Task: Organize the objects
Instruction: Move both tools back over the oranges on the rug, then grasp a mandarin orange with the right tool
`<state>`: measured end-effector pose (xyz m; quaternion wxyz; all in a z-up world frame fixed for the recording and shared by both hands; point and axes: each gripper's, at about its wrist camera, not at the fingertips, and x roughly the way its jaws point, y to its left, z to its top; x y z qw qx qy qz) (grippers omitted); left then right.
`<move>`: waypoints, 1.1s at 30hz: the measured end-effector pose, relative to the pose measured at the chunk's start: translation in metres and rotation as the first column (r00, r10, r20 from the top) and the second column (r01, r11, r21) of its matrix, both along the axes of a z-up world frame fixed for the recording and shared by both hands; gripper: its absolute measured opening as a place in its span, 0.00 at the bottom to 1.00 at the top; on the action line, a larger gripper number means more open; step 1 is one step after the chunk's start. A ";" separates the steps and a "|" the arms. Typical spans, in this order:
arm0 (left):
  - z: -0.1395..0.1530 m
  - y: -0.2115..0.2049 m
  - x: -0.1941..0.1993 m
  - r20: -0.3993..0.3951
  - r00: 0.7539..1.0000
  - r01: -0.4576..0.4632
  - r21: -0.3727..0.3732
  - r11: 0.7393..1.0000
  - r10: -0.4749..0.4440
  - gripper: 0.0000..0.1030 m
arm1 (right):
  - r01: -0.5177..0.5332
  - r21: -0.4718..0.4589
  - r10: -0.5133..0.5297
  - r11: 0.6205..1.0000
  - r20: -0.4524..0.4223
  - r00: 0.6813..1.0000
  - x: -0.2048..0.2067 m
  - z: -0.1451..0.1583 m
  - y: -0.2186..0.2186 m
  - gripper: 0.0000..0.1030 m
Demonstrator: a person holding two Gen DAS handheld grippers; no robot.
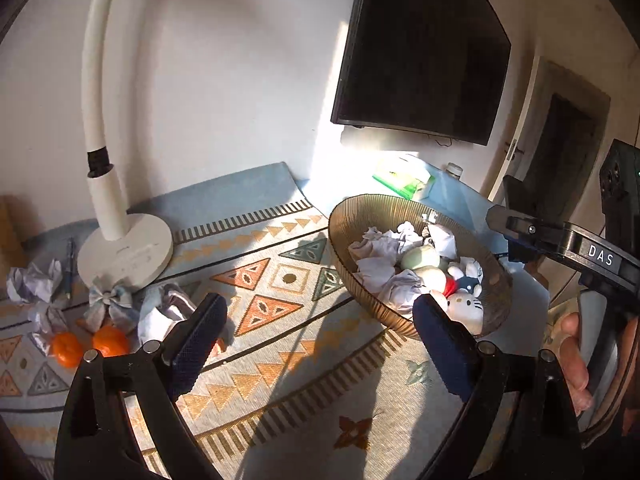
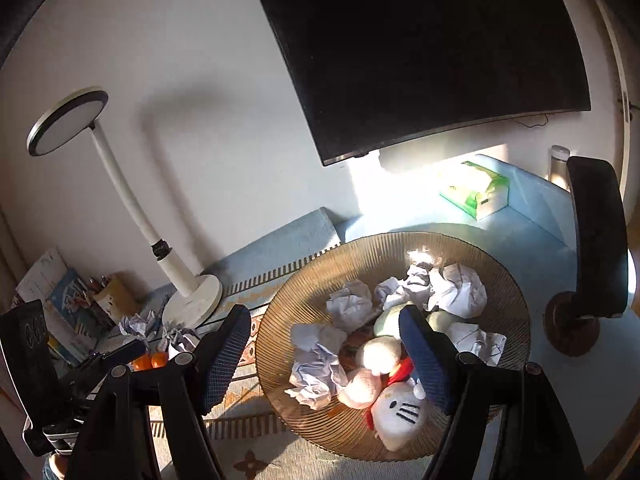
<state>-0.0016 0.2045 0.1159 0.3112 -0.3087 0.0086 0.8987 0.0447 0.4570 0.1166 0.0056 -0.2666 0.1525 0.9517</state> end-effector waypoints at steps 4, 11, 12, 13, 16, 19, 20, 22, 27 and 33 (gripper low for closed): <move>0.001 -0.071 0.012 -0.048 0.986 -0.158 0.004 0.987 0.158 0.91 | -0.149 0.052 0.151 0.987 -0.028 0.988 0.001 0.007 -0.063 0.73; -0.043 -0.162 0.013 -0.016 0.922 -0.388 -0.045 0.921 0.387 0.91 | -0.323 0.057 0.320 0.945 0.052 0.946 -0.023 -0.038 -0.156 0.73; -0.052 -0.168 0.013 -0.009 0.911 -0.412 -0.069 0.909 0.412 0.91 | -0.337 0.057 0.334 0.940 0.063 0.941 -0.026 -0.047 -0.166 0.73; -0.059 -0.174 0.012 0.003 0.904 -0.426 -0.078 0.901 0.428 0.91 | -0.344 0.067 0.339 0.937 0.072 0.938 -0.029 -0.056 -0.177 0.73; -0.077 -0.189 0.008 0.066 0.887 -0.455 -0.039 0.890 0.456 0.91 | -0.376 0.077 0.367 0.923 0.113 0.923 -0.039 -0.082 -0.203 0.73; -0.090 -0.191 0.006 0.096 0.881 -0.462 -0.041 0.886 0.464 0.91 | -0.396 0.098 0.380 0.913 0.147 0.913 -0.043 -0.102 -0.217 0.73; -0.091 -0.191 0.006 0.105 0.882 -0.458 -0.042 0.888 0.460 0.91 | -0.394 0.112 0.376 0.912 0.155 0.914 -0.043 -0.108 -0.220 0.73; -0.089 -0.193 0.009 0.092 0.888 -0.452 -0.010 0.892 0.451 0.91 | -0.385 0.134 0.359 0.913 0.182 0.915 -0.045 -0.114 -0.222 0.73; -0.091 -0.195 0.009 0.115 0.888 -0.449 0.006 0.893 0.446 0.91 | -0.367 0.154 0.345 0.917 0.155 0.926 -0.042 -0.113 -0.221 0.82; -0.093 -0.200 0.008 0.132 0.882 -0.459 0.024 0.888 0.453 0.91 | -0.377 0.177 0.352 0.909 0.158 0.923 -0.040 -0.112 -0.225 0.82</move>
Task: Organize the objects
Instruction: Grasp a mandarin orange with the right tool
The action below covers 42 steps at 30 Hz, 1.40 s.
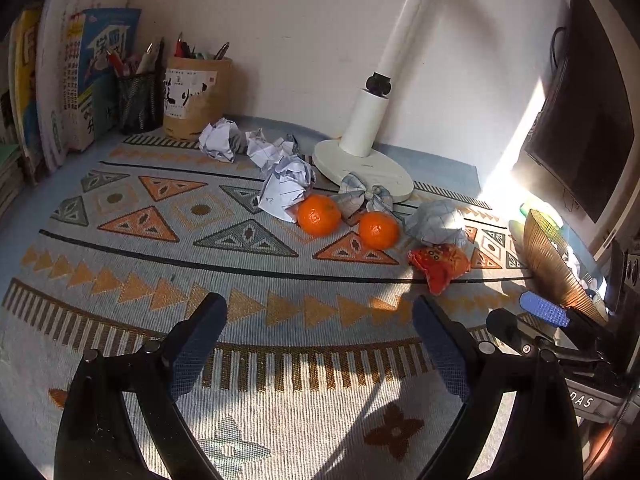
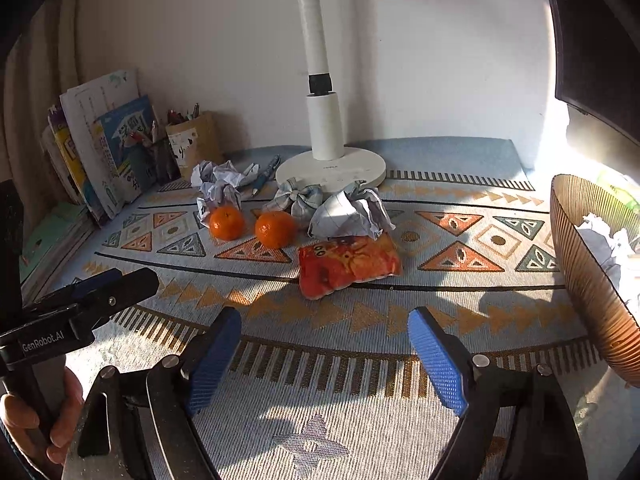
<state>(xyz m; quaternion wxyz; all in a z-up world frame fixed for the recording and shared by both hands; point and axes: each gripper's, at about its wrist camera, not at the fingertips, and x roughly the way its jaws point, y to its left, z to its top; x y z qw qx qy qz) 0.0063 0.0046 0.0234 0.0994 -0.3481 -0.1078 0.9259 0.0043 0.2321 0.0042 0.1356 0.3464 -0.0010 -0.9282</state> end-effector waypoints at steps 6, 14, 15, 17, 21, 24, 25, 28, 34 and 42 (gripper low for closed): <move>0.001 -0.004 -0.007 0.057 0.998 -0.002 0.000 1.000 0.002 0.90 | -0.045 -0.012 0.045 0.999 0.043 0.998 -0.005 -0.002 -0.002 0.82; 0.034 -0.023 -0.057 0.145 0.986 0.066 0.133 0.989 -0.085 0.90 | -0.150 0.055 0.147 0.987 0.063 0.987 -0.036 0.036 -0.039 0.80; 0.032 -0.021 -0.068 0.171 0.980 0.080 0.153 0.985 -0.106 0.88 | -0.173 0.089 0.168 0.981 0.060 0.984 -0.044 0.038 -0.049 0.78; 0.023 -0.014 -0.088 0.222 0.963 0.114 0.177 0.978 -0.152 0.84 | -0.210 0.157 0.205 0.965 0.052 0.977 -0.060 0.034 -0.067 0.66; -0.004 -0.007 -0.118 0.285 0.948 0.081 0.201 0.976 -0.138 0.78 | -0.235 0.215 0.221 0.948 0.088 0.971 -0.093 0.018 -0.083 0.63; -0.020 -0.003 -0.135 0.320 0.937 0.068 0.225 0.972 -0.140 0.67 | -0.272 0.199 0.249 0.941 0.136 0.959 -0.110 0.007 -0.089 0.63; -0.023 -0.002 -0.139 0.324 0.936 0.062 0.231 0.971 -0.137 0.67 | -0.278 0.207 0.251 0.938 0.148 0.957 -0.115 0.003 -0.092 0.63; -0.023 0.002 -0.143 0.298 0.946 0.059 0.217 0.974 -0.124 0.67 | -0.271 0.249 0.236 0.930 0.160 0.958 -0.126 -0.012 -0.097 0.63; -0.024 0.011 -0.138 0.268 0.957 0.073 0.157 0.985 -0.114 0.39 | -0.273 0.236 0.235 0.933 0.178 0.956 -0.131 -0.027 -0.098 0.39; -0.017 0.008 -0.119 0.251 0.955 0.115 0.179 0.977 -0.158 0.36 | -0.243 0.190 0.222 0.951 0.126 0.967 -0.101 -0.005 -0.077 0.38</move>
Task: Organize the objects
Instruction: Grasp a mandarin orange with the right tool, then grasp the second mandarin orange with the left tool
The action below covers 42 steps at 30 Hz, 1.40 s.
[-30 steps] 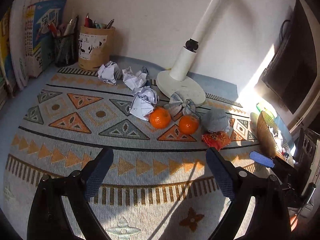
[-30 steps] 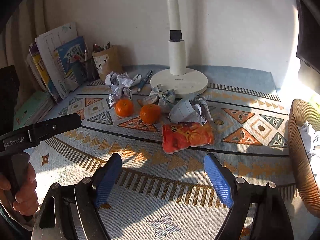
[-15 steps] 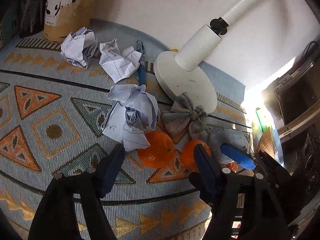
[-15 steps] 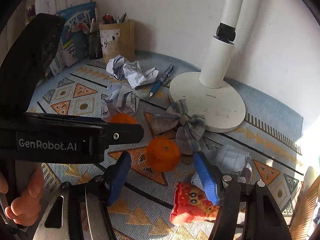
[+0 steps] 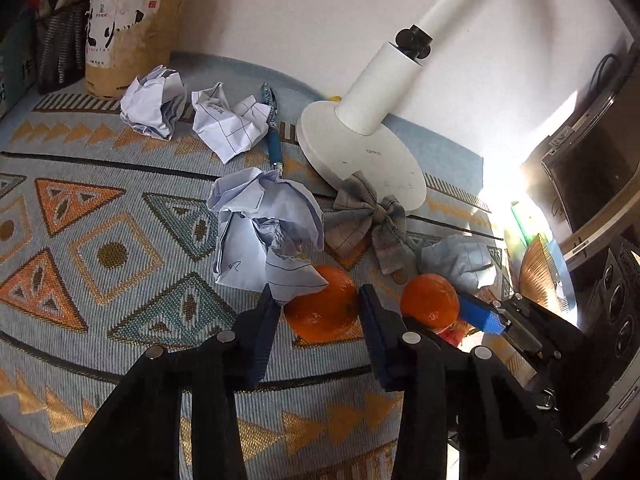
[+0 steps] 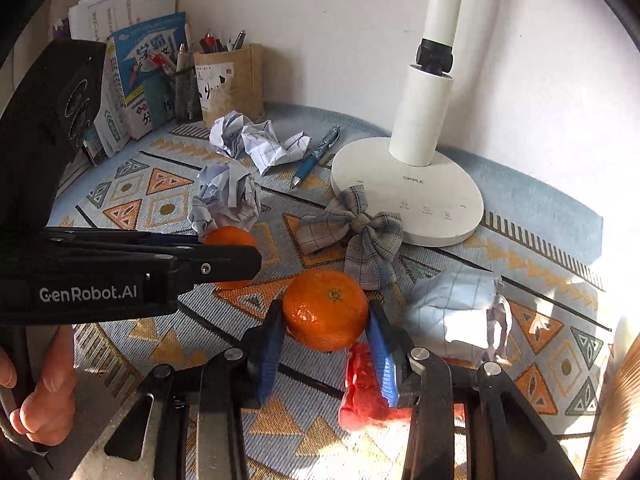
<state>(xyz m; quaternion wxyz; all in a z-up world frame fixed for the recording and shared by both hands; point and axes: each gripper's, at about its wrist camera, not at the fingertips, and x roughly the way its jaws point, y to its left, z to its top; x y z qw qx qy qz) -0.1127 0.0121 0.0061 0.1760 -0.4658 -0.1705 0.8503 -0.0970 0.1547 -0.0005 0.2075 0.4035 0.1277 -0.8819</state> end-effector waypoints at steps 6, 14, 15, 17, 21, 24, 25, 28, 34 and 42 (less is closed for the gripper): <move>0.016 0.007 0.041 -0.022 0.998 0.063 0.033 0.997 -0.063 0.36 | 0.016 -0.058 -0.019 0.998 -0.043 0.999 0.057 0.025 0.029 0.38; -0.006 0.025 0.068 0.058 0.987 0.139 0.160 0.977 -0.150 0.36 | 0.072 -0.082 -0.076 0.994 -0.048 0.996 0.105 0.032 0.064 0.38; -0.006 0.029 0.071 0.038 0.989 0.143 0.073 0.987 -0.146 0.36 | 0.083 -0.085 -0.087 0.993 -0.037 0.996 0.107 0.030 0.069 0.38; -0.004 0.032 0.072 0.005 0.985 0.174 0.013 0.985 -0.174 0.39 | 0.100 -0.097 -0.102 0.990 -0.016 0.995 0.110 0.026 0.078 0.38; 0.003 0.020 0.060 0.033 0.987 0.156 0.008 0.988 -0.156 0.51 | 0.132 -0.117 -0.131 0.984 0.020 0.991 0.109 0.016 0.090 0.38; 0.004 0.008 0.055 0.037 0.984 0.172 0.014 0.985 -0.172 0.52 | 0.139 -0.139 -0.134 0.980 0.048 0.990 0.108 0.007 0.094 0.38; 0.003 -0.003 0.055 0.037 0.988 0.152 0.010 0.988 -0.152 0.56 | 0.140 -0.139 -0.134 0.980 0.054 0.990 0.107 0.004 0.094 0.38; 0.002 -0.030 0.052 0.019 0.996 0.089 0.084 0.992 -0.091 0.60 | 0.132 -0.137 -0.125 0.982 0.060 0.990 0.110 -0.001 0.091 0.38; 0.005 -0.044 0.058 0.004 0.997 0.069 0.155 0.986 -0.071 0.60 | 0.127 -0.155 -0.119 0.980 0.059 0.991 0.115 0.000 0.091 0.38; 0.004 0.003 0.058 0.021 0.971 0.228 0.206 0.951 -0.238 0.60 | 0.143 -0.159 -0.131 0.977 0.089 0.987 0.111 -0.007 0.090 0.38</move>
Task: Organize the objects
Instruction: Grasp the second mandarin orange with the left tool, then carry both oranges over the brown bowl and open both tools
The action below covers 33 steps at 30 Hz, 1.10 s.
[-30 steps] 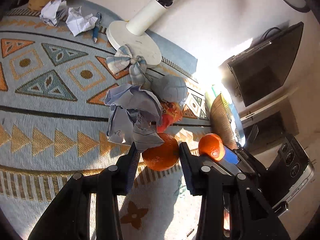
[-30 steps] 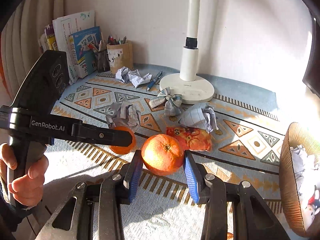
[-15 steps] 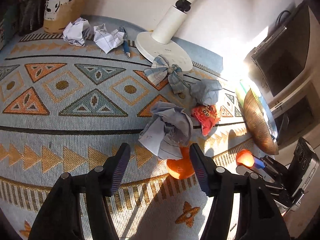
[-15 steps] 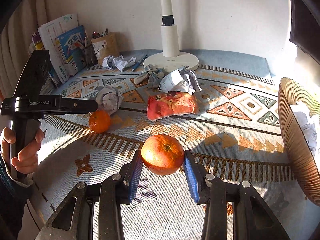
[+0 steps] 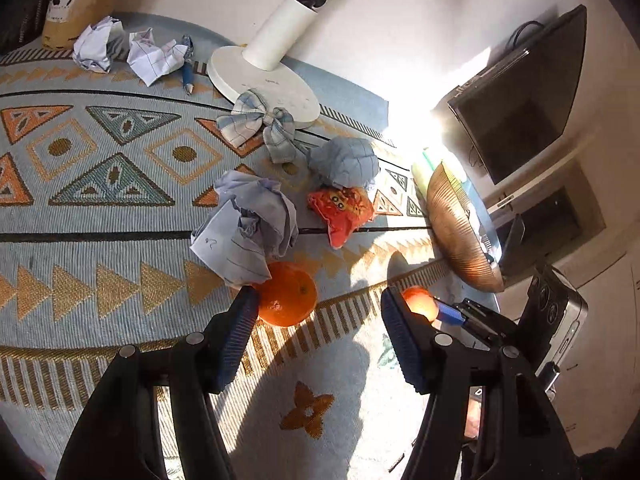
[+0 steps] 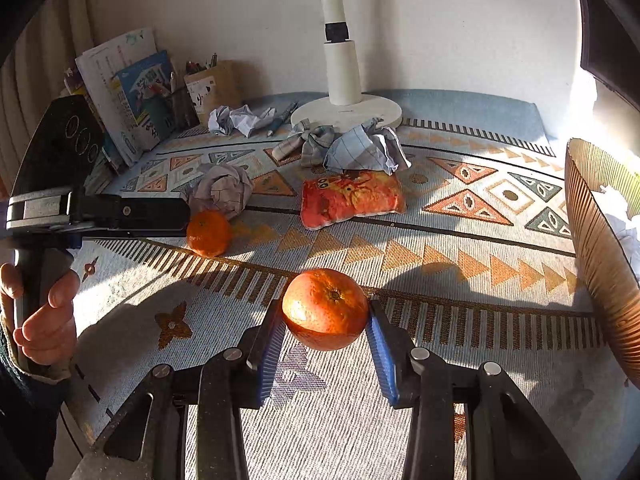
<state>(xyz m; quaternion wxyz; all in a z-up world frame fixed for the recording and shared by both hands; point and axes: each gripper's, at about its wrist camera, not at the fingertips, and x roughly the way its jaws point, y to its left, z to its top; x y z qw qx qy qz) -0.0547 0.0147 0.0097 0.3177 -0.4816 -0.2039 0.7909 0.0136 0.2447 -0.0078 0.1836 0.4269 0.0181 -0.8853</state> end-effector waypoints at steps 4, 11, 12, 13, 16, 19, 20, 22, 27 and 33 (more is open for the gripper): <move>-0.003 -0.030 -0.032 0.003 0.986 -0.164 -0.004 0.986 0.164 0.60 | -0.002 0.004 0.002 1.000 0.008 1.000 0.004 -0.004 0.001 0.38; -0.001 -0.008 0.013 -0.046 0.997 -0.071 -0.106 0.992 0.067 0.60 | -0.019 0.008 0.019 1.000 0.005 1.000 0.004 -0.005 -0.001 0.38; 0.000 0.003 0.017 -0.071 0.996 -0.062 -0.164 0.984 0.051 0.60 | -0.020 0.019 0.020 1.000 -0.001 1.000 0.005 -0.005 -0.003 0.38; 0.000 0.014 0.019 -0.095 0.995 -0.062 -0.229 0.971 0.041 0.60 | -0.019 0.028 0.019 0.999 -0.008 1.000 0.006 -0.004 -0.004 0.38; -0.003 0.034 0.016 -0.156 0.987 -0.095 -0.334 0.938 0.044 0.57 | -0.008 0.026 0.008 1.000 -0.020 1.000 0.009 -0.002 -0.002 0.38; -0.002 0.043 0.015 -0.162 0.986 -0.096 -0.358 0.929 0.039 0.35 | 0.005 -0.022 -0.005 1.000 -0.023 1.000 0.014 0.002 0.008 0.38; -0.002 0.044 0.016 -0.166 0.985 -0.097 -0.359 0.928 0.038 0.35 | 0.009 -0.038 -0.009 0.999 -0.026 1.000 0.017 0.003 0.012 0.38; 0.000 0.047 0.025 -0.190 0.982 -0.095 -0.376 0.922 0.023 0.34 | 0.021 -0.051 -0.023 0.998 -0.045 0.999 0.024 0.007 0.019 0.38; 0.024 0.079 0.049 -0.225 0.973 -0.017 -0.311 0.950 -0.056 0.34 | 0.088 -0.088 -0.098 0.992 -0.124 0.987 0.048 0.036 0.046 0.38; 0.105 0.173 0.052 -0.399 0.902 0.086 -0.210 0.974 -0.166 0.34 | 0.319 -0.214 -0.372 0.923 -0.286 0.883 0.063 0.113 0.140 0.38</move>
